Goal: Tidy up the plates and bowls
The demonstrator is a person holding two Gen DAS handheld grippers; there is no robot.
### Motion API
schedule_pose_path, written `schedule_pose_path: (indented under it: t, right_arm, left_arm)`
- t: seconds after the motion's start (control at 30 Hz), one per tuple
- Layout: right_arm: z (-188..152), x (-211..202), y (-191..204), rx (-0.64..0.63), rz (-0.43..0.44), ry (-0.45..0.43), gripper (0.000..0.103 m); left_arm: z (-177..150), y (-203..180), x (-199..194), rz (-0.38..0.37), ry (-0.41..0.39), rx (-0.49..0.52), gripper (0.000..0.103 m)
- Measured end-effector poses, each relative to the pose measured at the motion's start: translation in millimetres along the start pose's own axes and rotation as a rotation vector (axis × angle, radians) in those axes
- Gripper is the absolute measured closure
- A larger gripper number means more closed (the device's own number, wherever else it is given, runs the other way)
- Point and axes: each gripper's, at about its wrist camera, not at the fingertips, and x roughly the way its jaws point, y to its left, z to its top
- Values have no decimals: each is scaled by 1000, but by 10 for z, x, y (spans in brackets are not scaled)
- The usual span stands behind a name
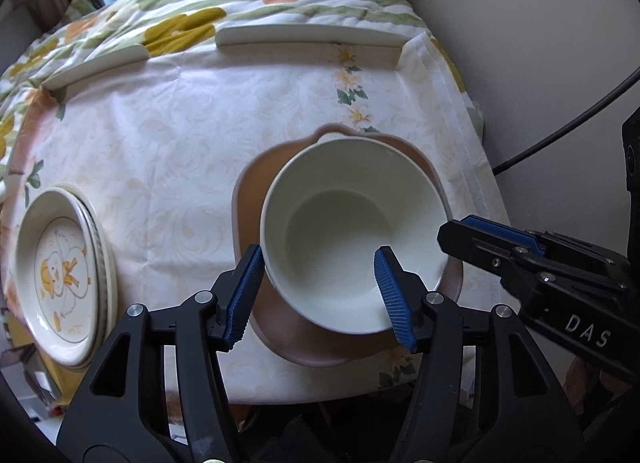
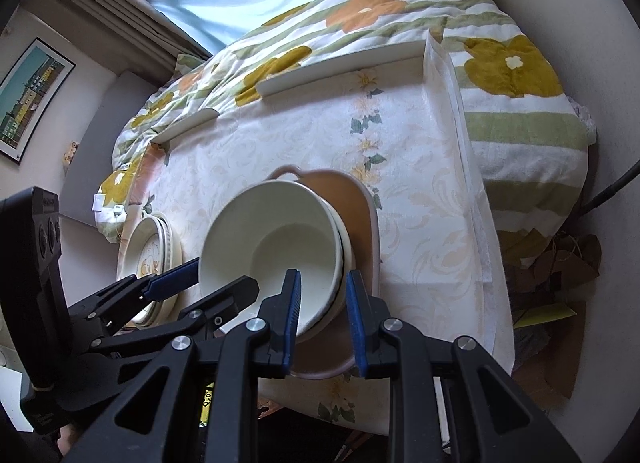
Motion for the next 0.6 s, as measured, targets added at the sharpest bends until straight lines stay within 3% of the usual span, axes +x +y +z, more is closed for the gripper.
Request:
schedule_pose_path:
  t: [0.13,0.2,0.27,0.3,0.33,0.4,0.6]
  right_arm:
    - [75,-185,29,-37,-1,-23,81]
    - [108,-298,53,-63,9,-34,81]
    - [110,-386,77,-93,0,-36,77]
    - [106,-414,92,-108,-17,-33,59]
    - [102,-435,108,-123,-37,-30,31]
    - [66,-470,130,-148,-76,-26,10]
    - [-83,-352,104,-202,-213,108,10]
  left_arm:
    - [75,106,-320,9,-76,-2,48]
    - [122,203,-530,12,-120,-7,40]
    - [149,280,-703,25,-160,-3,13]
    - [154,310,-773,35,-178,3,9]
    - [152,337,-828,43,-190,10,4]
    - [138,389,-881,54,-179,41,2]
    - [-95,490,-584,77,-19,159,2]
